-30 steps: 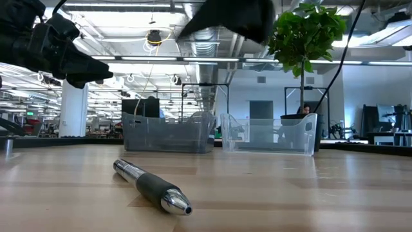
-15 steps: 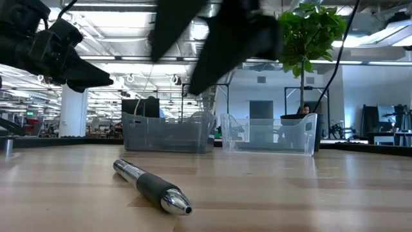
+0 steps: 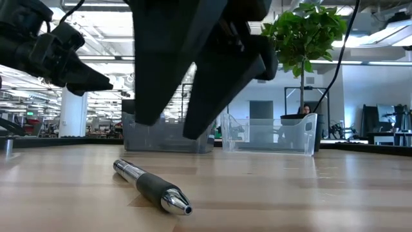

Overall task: Sort pens & pencils
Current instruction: Put the left black pen into the black bin

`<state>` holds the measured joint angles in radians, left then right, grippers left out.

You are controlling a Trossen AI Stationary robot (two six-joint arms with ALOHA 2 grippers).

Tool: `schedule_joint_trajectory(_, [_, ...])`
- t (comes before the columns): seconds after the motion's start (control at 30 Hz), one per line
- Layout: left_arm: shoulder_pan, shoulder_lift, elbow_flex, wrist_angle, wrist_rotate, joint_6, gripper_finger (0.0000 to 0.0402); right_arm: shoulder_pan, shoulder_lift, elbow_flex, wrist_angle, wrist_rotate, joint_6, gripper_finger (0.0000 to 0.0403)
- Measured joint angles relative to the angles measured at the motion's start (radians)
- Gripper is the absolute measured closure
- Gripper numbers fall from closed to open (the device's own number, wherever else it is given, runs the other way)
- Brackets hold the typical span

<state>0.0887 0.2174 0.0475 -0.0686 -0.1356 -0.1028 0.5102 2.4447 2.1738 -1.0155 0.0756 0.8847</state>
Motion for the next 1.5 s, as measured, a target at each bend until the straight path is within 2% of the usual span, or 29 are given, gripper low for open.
schedule_joint_trajectory(0.77, [0.000,0.032,0.000,0.000,0.000,-0.026,0.0228,-0.002,0.070,0.002,0.042,-0.096,-0.004,0.0159])
schedule_joint_trajectory(0.97, [0.000,0.032,0.000,0.000,0.000,-0.026,0.0228,-0.017,0.076,0.003,0.013,-0.087,0.031,0.0159])
schedule_joint_trajectory(1.5, [0.000,0.031,0.000,0.000,-0.001,-0.026,0.0228,-0.063,0.077,0.001,-0.068,-0.077,-0.003,0.0159])
